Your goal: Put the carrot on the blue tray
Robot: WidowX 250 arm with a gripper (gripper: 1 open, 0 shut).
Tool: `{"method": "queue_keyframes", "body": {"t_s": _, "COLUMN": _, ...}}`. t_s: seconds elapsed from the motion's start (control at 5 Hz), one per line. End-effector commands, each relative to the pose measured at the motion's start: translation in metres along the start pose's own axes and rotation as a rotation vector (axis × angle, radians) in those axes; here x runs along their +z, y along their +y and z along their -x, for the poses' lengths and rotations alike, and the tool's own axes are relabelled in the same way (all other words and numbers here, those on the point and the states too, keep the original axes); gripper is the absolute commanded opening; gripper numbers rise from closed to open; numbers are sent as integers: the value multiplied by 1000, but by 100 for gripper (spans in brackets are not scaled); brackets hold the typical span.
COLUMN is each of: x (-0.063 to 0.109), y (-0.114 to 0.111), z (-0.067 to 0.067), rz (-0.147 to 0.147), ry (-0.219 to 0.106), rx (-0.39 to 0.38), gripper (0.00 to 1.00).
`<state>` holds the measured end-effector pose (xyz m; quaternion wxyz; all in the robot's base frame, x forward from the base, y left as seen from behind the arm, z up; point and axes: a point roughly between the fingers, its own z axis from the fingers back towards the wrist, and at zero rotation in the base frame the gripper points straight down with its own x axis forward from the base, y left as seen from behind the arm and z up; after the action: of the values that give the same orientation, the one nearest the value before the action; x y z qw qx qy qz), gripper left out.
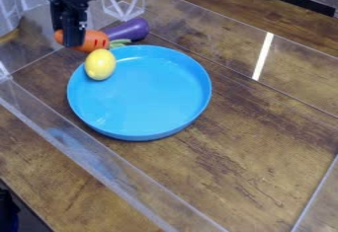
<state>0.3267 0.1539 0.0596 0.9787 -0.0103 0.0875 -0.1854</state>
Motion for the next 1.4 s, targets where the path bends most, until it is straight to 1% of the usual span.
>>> {"method": "queue_keyframes", "body": {"t_s": 0.0, "x": 39, "y": -13, "z": -6, "rz": -85, "ry": -83, "rx": -99, "gripper": 0}}
{"method": "queue_keyframes", "body": {"t_s": 0.2, "x": 30, "y": -10, "z": -13, "rz": -96, "ry": -71, "rx": -172, "gripper": 0}}
{"method": "queue_keyframes", "body": {"t_s": 0.4, "x": 19, "y": -6, "z": -18, "rz": -99, "ry": -59, "rx": -243, "gripper": 0}}
{"method": "queue_keyframes", "body": {"t_s": 0.6, "x": 16, "y": 9, "z": -23, "rz": -94, "ry": -50, "rx": -228, "gripper": 0}}
{"method": "queue_keyframes", "body": {"t_s": 1.0, "x": 5, "y": 6, "z": -34, "rz": -84, "ry": -48, "rx": -205, "gripper": 0}}
{"method": "queue_keyframes", "body": {"t_s": 1.2, "x": 6, "y": 7, "z": -35, "rz": -89, "ry": -42, "rx": -264, "gripper": 0}}
